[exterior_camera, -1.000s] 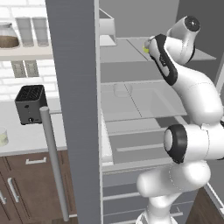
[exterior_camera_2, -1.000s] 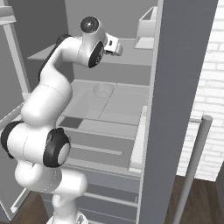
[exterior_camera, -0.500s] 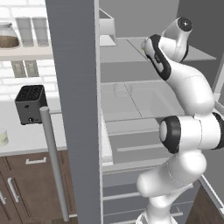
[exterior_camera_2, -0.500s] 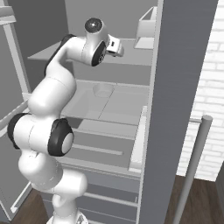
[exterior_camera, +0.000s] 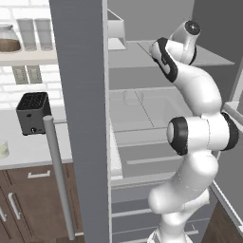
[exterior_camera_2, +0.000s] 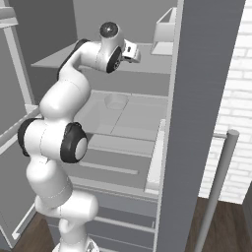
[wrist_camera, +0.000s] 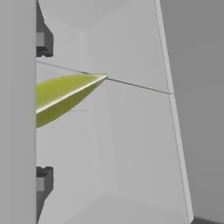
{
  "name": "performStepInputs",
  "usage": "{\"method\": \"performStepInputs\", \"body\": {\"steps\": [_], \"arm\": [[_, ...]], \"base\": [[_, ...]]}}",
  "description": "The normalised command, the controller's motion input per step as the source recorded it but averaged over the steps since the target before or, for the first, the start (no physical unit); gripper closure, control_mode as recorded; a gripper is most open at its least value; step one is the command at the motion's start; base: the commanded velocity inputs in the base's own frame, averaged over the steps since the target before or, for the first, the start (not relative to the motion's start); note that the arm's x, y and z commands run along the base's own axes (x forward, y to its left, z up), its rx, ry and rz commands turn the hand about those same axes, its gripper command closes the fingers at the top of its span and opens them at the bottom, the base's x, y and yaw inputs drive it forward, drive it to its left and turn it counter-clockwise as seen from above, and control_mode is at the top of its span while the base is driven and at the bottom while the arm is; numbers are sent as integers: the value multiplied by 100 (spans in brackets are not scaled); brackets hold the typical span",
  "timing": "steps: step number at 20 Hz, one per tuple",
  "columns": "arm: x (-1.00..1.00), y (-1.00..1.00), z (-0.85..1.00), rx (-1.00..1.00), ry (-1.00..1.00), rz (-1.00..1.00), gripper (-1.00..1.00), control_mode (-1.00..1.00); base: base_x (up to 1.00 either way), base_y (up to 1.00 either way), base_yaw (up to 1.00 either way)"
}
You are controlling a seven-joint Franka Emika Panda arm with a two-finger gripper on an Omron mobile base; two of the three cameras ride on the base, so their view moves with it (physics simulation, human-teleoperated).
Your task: Grab a lemon wedge from the fridge and one ice cube from the ice bowl, and put them in the glass of lemonade.
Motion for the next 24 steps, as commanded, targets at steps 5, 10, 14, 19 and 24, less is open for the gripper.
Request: {"method": "performStepInputs", "body": {"steps": [5,10,14,19,24], "arm": [[51,0,-6,0,1,0,-100,-100],[10,1,-33,-2,2,0,-100,-100],[7,8,-21,-1,-1,0,100,-100],[6,0,-2,0,-1,0,100,-100],[1,0,0,0,-1,0,100,-100]], "base": [[0,0,0],[0,0,0],[0,0,0],[0,0,0],[0,0,0]]}}
